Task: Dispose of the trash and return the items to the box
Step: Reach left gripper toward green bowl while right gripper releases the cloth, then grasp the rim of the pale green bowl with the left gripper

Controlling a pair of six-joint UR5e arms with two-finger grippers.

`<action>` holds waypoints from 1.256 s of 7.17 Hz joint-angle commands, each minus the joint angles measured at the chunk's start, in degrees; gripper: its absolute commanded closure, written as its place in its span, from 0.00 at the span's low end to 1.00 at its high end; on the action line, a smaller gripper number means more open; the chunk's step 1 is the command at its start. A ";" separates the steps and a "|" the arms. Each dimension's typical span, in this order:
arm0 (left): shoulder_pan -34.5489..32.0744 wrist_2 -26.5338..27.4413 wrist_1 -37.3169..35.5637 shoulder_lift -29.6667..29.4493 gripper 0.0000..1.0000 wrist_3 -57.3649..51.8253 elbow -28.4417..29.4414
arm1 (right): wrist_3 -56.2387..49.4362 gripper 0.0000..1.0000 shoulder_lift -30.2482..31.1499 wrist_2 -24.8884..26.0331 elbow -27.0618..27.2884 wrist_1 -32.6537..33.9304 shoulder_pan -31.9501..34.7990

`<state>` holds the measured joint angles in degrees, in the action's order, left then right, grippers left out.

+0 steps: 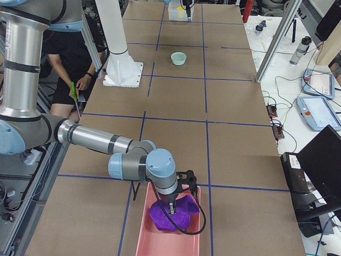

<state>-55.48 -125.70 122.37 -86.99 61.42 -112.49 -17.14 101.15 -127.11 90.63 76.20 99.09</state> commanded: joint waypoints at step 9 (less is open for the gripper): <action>28.32 23.57 -12.86 -20.32 0.13 26.47 7.19 | 28.83 0.00 -4.12 -9.56 6.66 0.00 -5.84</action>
<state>-27.59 -102.51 109.60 -107.07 87.70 -106.22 10.43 96.96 -135.82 96.33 76.25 94.13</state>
